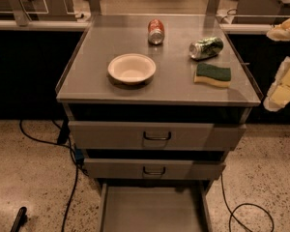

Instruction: Place sponge into bottom drawer

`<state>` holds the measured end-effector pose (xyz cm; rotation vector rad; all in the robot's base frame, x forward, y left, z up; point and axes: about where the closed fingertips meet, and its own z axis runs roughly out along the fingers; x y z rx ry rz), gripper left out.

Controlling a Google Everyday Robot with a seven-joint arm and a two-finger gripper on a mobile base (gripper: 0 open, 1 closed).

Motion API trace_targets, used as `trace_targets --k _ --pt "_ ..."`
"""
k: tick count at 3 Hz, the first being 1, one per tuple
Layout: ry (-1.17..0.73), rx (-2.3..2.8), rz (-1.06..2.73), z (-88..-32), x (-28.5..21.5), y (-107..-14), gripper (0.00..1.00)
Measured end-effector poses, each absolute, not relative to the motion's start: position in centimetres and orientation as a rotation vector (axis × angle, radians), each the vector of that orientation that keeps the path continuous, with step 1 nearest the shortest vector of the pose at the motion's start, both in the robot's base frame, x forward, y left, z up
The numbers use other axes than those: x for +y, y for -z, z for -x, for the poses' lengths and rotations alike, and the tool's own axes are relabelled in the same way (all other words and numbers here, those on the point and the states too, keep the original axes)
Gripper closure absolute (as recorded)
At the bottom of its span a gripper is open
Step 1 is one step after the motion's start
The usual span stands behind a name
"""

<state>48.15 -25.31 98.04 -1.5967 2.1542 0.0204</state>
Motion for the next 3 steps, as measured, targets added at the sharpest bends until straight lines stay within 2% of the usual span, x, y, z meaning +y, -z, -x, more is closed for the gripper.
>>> trace_targets --k 3 --pt "-0.230 2.187 1.559 -54.6 -24.7 -93.4 0.00"
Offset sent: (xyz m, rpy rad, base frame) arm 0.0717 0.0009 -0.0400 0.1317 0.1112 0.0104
